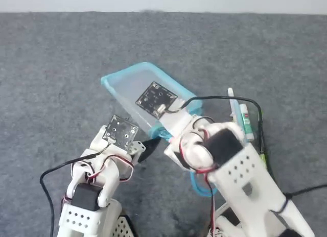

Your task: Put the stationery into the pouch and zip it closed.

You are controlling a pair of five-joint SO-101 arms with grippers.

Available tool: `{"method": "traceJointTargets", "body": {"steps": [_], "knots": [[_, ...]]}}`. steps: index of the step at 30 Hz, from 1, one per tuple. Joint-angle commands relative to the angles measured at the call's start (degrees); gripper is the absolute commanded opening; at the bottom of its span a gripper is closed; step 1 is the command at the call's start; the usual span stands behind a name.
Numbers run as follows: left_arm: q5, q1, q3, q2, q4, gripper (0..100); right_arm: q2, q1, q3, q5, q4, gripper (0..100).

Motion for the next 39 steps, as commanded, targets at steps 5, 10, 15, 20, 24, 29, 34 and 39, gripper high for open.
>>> {"method": "traceJointTargets", "body": {"steps": [5,10,15,20,24,29,34,39], "knots": [[0.1,-2.4,-0.6,-0.4,-2.6,35,-4.1,-0.7,1.1,3.3,1.0,0.6],[0.1,-4.2,-0.7,-0.4,-2.4,35,-4.0,-0.7,3.0,3.8,-0.4,0.6],[0.5,-2.6,-3.7,-0.6,2.5,35,-2.4,-0.6,5.0,2.5,-3.7,0.6],[1.6,1.2,-4.4,-0.6,4.1,35,3.6,-0.6,4.8,1.3,-6.0,0.6],[1.3,1.8,-4.4,-0.6,5.0,35,4.3,-0.6,4.8,-0.4,-8.0,0.6],[1.3,1.8,-4.4,-0.6,5.2,35,4.3,-0.6,3.9,-0.6,-8.0,0.6],[1.3,3.9,-4.9,-0.9,6.9,35,4.4,-0.6,3.5,-0.6,-8.1,0.6],[1.2,7.2,-5.1,-0.7,6.9,35,4.4,-0.6,1.7,-1.5,-8.0,0.6]]}}
